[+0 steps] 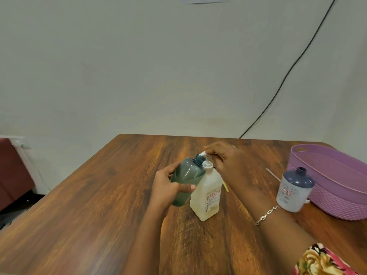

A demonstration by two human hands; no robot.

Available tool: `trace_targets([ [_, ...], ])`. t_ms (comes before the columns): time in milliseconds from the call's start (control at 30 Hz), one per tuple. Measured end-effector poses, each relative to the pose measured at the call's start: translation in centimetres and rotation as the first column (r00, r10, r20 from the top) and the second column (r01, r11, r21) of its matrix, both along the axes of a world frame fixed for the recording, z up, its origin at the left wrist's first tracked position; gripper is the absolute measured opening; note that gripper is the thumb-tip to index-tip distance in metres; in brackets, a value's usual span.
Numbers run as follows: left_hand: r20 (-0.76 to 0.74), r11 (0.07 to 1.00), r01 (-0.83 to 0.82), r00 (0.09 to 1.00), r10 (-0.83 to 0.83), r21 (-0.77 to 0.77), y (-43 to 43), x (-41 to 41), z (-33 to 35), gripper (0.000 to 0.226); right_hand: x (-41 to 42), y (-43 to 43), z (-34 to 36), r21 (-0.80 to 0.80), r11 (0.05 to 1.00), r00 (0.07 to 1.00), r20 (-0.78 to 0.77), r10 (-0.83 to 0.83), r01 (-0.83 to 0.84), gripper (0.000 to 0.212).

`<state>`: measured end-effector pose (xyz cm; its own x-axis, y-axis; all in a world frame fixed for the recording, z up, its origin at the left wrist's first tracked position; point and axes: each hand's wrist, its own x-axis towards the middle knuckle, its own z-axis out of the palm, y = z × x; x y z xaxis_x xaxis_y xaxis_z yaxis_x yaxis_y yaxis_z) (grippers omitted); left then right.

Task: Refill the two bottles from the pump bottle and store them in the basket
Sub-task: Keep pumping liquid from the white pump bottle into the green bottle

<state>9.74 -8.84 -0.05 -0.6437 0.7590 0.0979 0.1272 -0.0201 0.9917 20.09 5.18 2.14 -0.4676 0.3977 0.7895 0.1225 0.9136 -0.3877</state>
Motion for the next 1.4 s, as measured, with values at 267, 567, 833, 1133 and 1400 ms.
trace_targets([
  [267, 0.014, 1.0, 0.004, 1.0, -0.004, 0.016, -0.2, 0.0, 0.0, 0.07, -0.8, -0.9, -0.5, -0.096, 0.995, 0.998, -0.063, 0.029, -0.035, 0.016],
  [567, -0.007, 1.0, -0.001, 1.0, 0.001, 0.003, -0.1, 0.1, -0.3, 0.072, -1.0, -1.1, -2.2, -0.088, 0.996, 0.997, -0.083, 0.0, -0.007, 0.025],
  [833, -0.01, 1.0, 0.019, 1.0, -0.019, -0.001, -0.1, 0.0, 0.8, 0.063, -0.4, 0.0, 4.4, -0.117, 0.991, 0.888, 0.46, -0.005, 0.066, 0.012],
  [1133, -0.031, 0.999, 0.029, 0.999, -0.029, -0.021, -0.1, -0.4, 0.4, 0.063, -1.3, 1.0, 5.8, -0.331, 0.943, 0.82, 0.551, 0.156, 0.043, 0.016],
  [1400, -0.031, 0.999, 0.026, 0.999, -0.027, -0.032, -0.1, -0.3, 0.7, 0.066, -0.7, 1.2, 6.1, -0.367, 0.93, 0.802, 0.56, 0.207, 0.016, 0.012],
])
